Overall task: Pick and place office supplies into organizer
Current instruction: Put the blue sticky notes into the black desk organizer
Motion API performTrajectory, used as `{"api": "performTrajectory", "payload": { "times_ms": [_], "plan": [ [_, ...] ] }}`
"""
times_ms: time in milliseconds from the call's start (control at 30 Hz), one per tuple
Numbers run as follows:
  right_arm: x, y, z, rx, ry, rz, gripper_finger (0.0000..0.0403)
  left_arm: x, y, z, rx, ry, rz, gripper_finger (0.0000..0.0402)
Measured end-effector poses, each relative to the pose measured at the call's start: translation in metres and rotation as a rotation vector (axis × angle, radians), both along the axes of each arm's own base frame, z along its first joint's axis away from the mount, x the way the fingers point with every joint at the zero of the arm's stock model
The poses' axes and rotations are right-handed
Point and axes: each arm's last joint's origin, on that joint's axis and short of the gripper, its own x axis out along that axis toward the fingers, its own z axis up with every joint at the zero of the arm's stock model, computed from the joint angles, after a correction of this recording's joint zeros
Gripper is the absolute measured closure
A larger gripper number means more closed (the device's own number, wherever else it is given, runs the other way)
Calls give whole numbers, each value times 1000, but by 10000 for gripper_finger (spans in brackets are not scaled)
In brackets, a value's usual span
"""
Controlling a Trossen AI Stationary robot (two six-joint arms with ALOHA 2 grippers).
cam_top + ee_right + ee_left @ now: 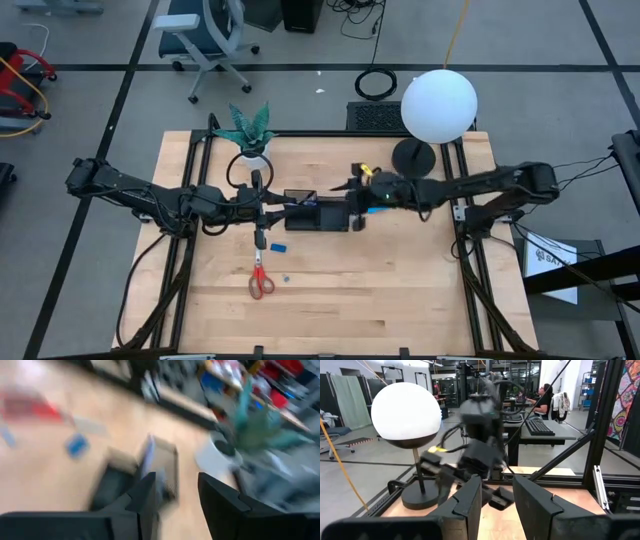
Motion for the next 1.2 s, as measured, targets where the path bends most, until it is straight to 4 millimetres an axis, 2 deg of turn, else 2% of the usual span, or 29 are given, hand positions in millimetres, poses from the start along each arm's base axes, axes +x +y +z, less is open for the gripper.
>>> {"api": "performTrajectory", "payload": {
  "times_ms": [133,233,433,533,900,1200],
  "plan": [
    [-15,18,-10,-214,226,-167,268,0,0,0,-8,0,-2,282],
    [-25,27,-20,-310,374,-250,268,0,0,0,-12,0,-4,282],
    [-43,40,-40,-335,539,-345,268,0,0,0,-16,0,-4,282],
    [-55,45,-55,-344,601,-331,268,0,0,0,-17,0,-4,282],
    [-89,47,-100,-342,687,-328,268,0,0,0,-18,0,-3,282],
    [-90,47,-109,-334,609,-270,268,0,0,0,-17,0,-3,282]
  ]
}}
